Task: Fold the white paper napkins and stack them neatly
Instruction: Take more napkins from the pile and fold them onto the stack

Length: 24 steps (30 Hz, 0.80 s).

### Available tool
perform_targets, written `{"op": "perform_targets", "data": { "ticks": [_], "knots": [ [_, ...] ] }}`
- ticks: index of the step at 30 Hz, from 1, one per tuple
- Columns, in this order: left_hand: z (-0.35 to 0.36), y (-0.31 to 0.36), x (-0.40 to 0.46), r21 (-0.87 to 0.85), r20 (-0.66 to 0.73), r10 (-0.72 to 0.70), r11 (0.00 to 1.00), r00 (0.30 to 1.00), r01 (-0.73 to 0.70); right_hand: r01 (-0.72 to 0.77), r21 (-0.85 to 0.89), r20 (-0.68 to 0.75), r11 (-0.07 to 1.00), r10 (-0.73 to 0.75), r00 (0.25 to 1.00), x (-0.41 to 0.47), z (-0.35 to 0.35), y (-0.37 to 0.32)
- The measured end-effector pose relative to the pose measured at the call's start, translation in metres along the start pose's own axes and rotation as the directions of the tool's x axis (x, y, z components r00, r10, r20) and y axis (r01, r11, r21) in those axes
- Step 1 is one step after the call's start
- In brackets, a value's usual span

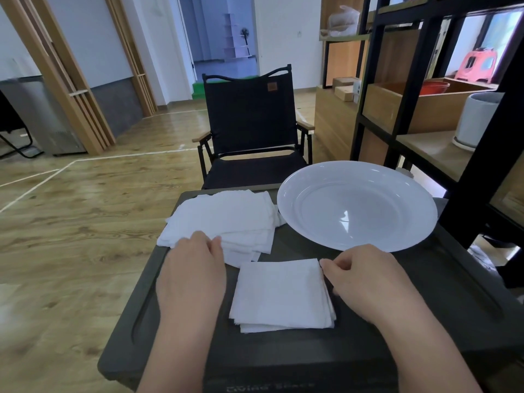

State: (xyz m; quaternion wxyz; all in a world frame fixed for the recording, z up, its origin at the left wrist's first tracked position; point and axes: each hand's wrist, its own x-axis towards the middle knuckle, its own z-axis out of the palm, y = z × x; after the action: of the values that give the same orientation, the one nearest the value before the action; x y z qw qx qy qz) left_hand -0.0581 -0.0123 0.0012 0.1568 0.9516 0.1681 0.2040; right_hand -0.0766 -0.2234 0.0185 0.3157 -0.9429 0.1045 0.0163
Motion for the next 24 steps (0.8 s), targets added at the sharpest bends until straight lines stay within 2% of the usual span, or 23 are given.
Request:
{"op": "perform_targets", "data": {
  "ticks": [1,3,7,9,11,13,17,20,24],
  "knots": [
    [0.001,-0.004,0.005,-0.031,-0.052,0.029,0.999,0.998,-0.030,0.015,0.016,-0.020,1.000,-0.014,1.000,0.000,0.000,-0.001],
    [0.009,-0.011,0.014,-0.067,-0.025,0.110,0.991,0.994,-0.112,0.054,0.042,-0.045,0.998,-0.052,0.998,-0.002,0.000,-0.003],
    [0.024,-0.014,0.022,-0.153,0.204,0.264,0.960,0.943,-0.236,0.081,0.081,-0.054,0.993,-0.077,0.996,-0.004,0.001,-0.007],
    [0.029,-0.012,0.022,-0.150,0.318,0.244,0.967,0.916,-0.206,0.097,0.099,-0.055,0.990,-0.092,0.994,-0.003,0.002,-0.006],
    [0.031,-0.012,0.021,-0.093,0.359,0.201,0.979,0.911,-0.180,0.105,0.136,-0.046,0.985,-0.100,0.994,-0.003,0.002,-0.006],
    [0.028,-0.010,0.020,-0.011,0.332,0.186,0.981,0.924,-0.194,0.109,0.171,-0.034,0.979,-0.105,0.994,-0.003,0.003,-0.005],
    [0.017,-0.005,0.016,0.072,0.173,0.179,0.978,0.968,-0.194,0.114,0.191,-0.032,0.975,-0.110,0.993,-0.001,0.005,-0.006],
    [0.014,-0.006,0.015,0.017,0.082,0.165,0.986,0.983,-0.166,0.119,0.191,-0.039,0.974,-0.114,0.993,-0.001,0.005,-0.006],
    [0.014,-0.006,0.014,-0.082,0.091,0.163,0.984,0.982,-0.155,0.131,0.182,-0.037,0.975,-0.126,0.991,-0.001,0.006,-0.005]
  ]
}}
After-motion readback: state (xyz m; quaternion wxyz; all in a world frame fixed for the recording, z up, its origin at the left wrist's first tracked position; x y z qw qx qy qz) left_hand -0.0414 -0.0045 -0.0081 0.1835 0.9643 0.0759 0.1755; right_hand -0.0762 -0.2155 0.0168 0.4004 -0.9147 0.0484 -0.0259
